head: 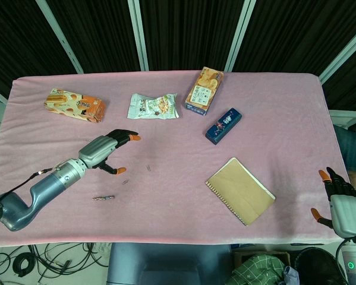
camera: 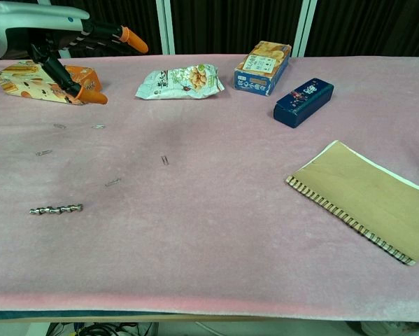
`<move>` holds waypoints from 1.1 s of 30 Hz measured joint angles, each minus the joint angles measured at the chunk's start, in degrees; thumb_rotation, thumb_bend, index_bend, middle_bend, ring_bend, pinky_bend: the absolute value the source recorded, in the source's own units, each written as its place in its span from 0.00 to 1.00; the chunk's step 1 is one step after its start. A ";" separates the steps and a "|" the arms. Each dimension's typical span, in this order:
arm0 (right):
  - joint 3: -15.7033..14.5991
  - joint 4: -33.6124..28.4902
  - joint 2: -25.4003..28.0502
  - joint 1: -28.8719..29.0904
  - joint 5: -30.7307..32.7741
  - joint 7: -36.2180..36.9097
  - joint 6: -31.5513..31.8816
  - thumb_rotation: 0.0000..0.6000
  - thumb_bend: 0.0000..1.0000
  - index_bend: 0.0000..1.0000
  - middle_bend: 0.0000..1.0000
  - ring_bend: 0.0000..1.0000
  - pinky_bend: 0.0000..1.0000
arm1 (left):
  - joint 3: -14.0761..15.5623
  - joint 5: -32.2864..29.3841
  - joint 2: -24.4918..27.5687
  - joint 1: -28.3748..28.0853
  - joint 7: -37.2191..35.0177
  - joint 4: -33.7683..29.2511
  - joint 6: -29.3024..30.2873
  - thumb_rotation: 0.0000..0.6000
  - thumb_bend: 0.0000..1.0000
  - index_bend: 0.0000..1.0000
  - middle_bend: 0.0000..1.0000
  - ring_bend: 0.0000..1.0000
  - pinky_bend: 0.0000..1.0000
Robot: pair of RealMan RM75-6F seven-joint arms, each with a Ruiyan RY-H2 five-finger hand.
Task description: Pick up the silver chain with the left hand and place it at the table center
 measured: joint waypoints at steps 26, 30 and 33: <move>-0.43 0.04 0.28 -0.38 -1.84 1.73 1.13 1.00 0.14 0.04 0.02 0.09 0.17 | 3.41 -8.34 -3.88 6.86 26.69 -1.44 6.05 1.00 0.26 0.17 0.06 0.00 0.00; -0.35 0.16 0.29 -0.37 -1.60 1.98 0.99 1.00 0.14 0.04 0.02 0.09 0.17 | 4.93 -11.26 -2.67 10.17 34.08 -5.28 8.22 1.00 0.26 0.19 0.06 0.00 0.00; -0.34 0.17 0.34 -0.36 -1.57 2.09 0.94 1.00 0.14 0.04 0.02 0.09 0.17 | 6.73 -14.06 -1.62 13.49 39.13 -8.75 9.82 1.00 0.26 0.21 0.06 0.00 0.00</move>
